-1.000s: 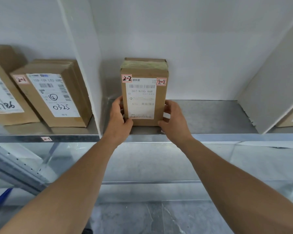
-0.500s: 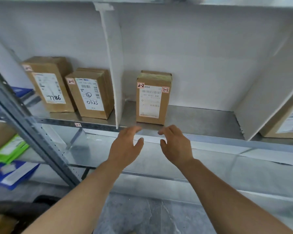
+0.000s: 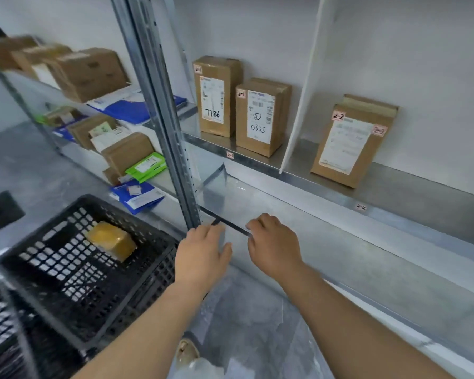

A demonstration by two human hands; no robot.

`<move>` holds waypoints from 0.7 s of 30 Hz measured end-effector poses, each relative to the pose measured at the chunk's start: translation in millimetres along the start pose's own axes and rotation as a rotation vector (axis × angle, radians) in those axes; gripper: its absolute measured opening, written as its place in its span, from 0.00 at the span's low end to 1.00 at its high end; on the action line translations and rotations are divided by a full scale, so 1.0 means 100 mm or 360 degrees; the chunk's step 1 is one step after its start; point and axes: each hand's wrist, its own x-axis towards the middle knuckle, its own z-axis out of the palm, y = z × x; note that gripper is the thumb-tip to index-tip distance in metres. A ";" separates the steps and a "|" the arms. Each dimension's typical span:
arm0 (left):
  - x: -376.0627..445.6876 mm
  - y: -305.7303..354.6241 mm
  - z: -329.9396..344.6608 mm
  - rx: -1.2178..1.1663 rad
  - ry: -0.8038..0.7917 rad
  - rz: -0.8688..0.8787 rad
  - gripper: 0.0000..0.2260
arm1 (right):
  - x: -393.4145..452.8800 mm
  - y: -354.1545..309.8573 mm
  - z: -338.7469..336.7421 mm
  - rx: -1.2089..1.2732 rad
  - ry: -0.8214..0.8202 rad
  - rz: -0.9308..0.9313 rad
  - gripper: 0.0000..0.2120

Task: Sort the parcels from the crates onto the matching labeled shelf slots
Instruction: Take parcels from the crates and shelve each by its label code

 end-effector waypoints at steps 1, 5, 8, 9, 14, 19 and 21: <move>-0.05 -0.09 -0.02 -0.0004 0.0036 -0.0062 0.18 | 0.05 -0.10 0.04 -0.0007 -0.0006 -0.0033 0.12; -0.15 -0.48 -0.06 -0.0071 0.0063 -0.0395 0.25 | 0.29 -0.49 0.23 -0.0009 -0.0142 -0.0191 0.19; -0.20 -0.88 -0.09 -0.0075 0.0081 -0.0548 0.30 | 0.54 -0.83 0.39 0.0064 -0.0191 -0.0317 0.23; -0.21 -1.02 -0.11 -0.0082 0.0086 -0.0593 0.30 | 0.63 -0.96 0.47 0.0080 -0.0224 -0.0349 0.24; -0.31 -1.73 -0.23 -0.0076 0.0090 -0.0848 0.31 | 1.04 -1.65 0.79 0.0030 -0.0356 -0.0525 0.25; -0.32 -2.59 -0.34 -0.0118 0.0035 -0.1123 0.30 | 1.58 -2.36 1.12 -0.0035 -0.0477 -0.0666 0.24; -0.29 -2.89 -0.39 -0.0132 0.0009 -0.1179 0.30 | 1.78 -2.58 1.23 -0.0056 -0.0517 -0.0692 0.24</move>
